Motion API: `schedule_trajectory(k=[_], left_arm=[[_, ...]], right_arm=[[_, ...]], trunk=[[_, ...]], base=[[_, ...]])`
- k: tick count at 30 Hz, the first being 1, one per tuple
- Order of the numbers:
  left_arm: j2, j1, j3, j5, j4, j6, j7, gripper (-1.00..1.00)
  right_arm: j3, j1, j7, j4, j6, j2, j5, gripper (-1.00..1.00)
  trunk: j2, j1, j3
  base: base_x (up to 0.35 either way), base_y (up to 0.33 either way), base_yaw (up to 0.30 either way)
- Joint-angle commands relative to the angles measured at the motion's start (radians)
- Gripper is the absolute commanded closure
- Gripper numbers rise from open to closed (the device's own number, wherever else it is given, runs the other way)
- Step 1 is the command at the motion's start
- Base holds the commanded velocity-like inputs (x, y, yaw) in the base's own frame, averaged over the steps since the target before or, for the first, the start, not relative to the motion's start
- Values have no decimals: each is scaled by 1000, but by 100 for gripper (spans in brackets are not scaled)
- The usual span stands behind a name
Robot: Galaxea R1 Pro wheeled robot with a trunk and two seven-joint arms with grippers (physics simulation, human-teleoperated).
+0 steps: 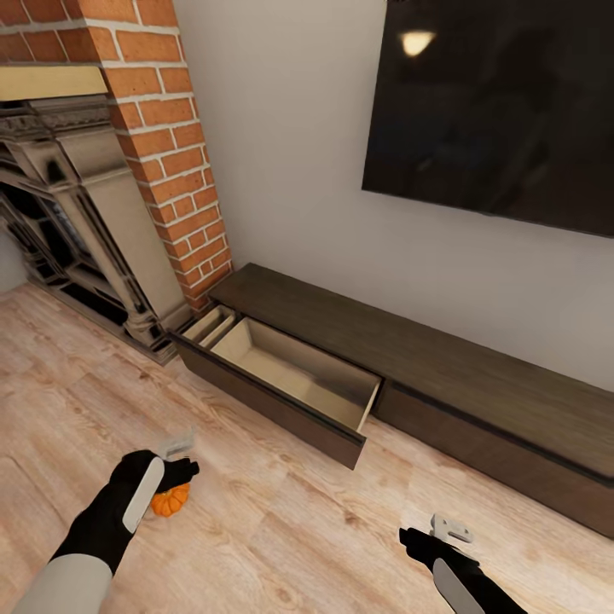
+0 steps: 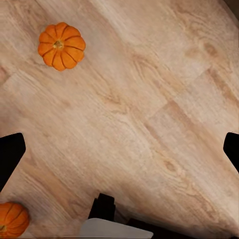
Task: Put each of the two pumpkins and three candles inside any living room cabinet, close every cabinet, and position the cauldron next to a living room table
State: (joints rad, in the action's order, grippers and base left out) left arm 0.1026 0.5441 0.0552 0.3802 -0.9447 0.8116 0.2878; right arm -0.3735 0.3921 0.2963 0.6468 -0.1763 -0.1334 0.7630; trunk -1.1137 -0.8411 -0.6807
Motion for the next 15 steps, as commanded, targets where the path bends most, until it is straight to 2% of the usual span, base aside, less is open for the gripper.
schedule_trajectory(k=[1,4,9,12,15], left_arm=[[-1,0,0,10,14,-10,9,-100],[-7,0,0,10,41,-37,9,-100],[-10,-1,0,9,82,-76,10,-100],[-10,-1,0,8,121,-131,21,-100],[-10,-1,0,5,171,-201,65,-100]], right_arm=[[-7,1,9,3,-2,-2,6,-100],[-7,1,9,2,-2,-2,6,-100],[-7,1,9,2,-2,-2,6,-100],[-7,1,9,2,-2,-2,6,-100],[-7,1,9,1,-2,-2,6,-100]], trunk=[[7,4,2],[28,15,13],[63,35,32],[84,46,44],[105,58,56]], base=[[0,0,5],[0,0,84],[0,0,209],[0,0,237],[0,0,242]])
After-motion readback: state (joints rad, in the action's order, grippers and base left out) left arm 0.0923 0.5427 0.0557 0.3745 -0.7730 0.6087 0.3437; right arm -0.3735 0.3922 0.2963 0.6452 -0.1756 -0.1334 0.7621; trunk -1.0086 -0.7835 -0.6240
